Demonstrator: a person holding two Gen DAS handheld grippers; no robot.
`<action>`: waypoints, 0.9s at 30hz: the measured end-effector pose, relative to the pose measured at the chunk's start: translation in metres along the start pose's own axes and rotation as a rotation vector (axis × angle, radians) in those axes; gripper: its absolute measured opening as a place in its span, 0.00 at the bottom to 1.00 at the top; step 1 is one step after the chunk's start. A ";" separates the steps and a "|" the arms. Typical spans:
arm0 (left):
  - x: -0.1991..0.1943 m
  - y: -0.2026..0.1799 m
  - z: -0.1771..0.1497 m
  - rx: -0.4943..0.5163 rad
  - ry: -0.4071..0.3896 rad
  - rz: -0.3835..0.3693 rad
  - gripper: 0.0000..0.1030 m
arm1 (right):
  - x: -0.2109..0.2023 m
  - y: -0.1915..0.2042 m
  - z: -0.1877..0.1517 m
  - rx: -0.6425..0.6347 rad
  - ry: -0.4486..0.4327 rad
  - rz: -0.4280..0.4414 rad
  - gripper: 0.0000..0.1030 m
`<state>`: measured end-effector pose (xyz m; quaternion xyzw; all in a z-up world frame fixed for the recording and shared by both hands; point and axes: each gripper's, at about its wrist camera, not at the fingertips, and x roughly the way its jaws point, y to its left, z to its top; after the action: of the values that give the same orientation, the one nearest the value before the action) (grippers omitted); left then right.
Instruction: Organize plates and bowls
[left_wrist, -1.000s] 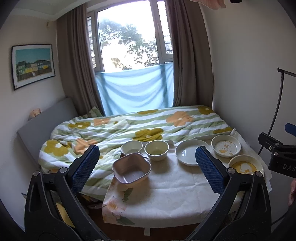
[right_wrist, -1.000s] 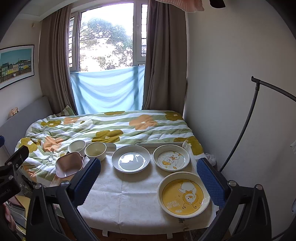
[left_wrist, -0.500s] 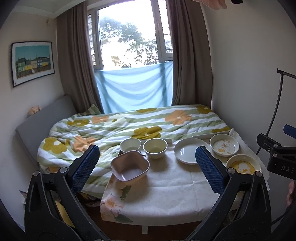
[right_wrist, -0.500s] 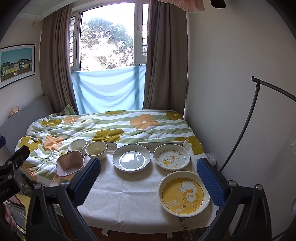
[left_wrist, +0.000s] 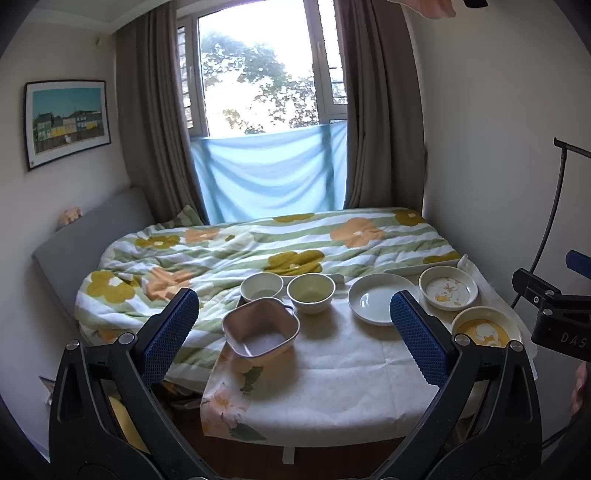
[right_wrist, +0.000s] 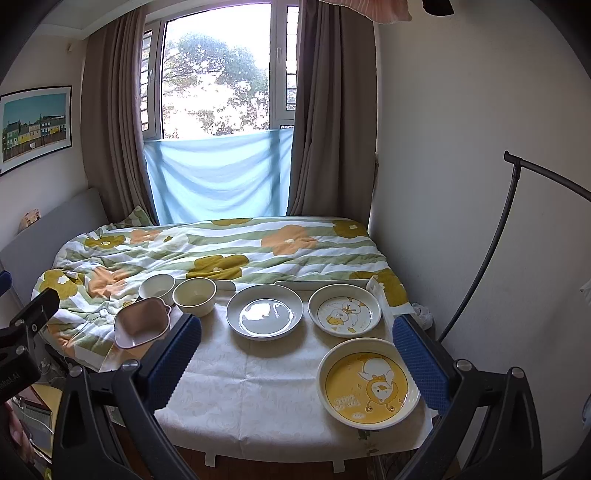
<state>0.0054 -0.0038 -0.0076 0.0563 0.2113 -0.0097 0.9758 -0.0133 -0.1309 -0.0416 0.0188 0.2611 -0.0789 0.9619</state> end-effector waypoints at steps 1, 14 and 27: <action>0.000 0.000 0.000 0.000 0.001 -0.001 1.00 | 0.000 0.000 0.000 0.000 0.000 0.000 1.00; 0.001 0.000 0.000 0.002 0.008 -0.011 1.00 | 0.001 -0.003 -0.001 0.002 0.007 -0.004 1.00; 0.085 -0.040 0.005 0.148 0.217 -0.334 1.00 | 0.024 -0.041 -0.026 0.207 0.145 -0.074 1.00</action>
<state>0.0828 -0.0442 -0.0421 0.0929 0.3201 -0.1806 0.9253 -0.0124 -0.1729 -0.0758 0.1139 0.3209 -0.1393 0.9299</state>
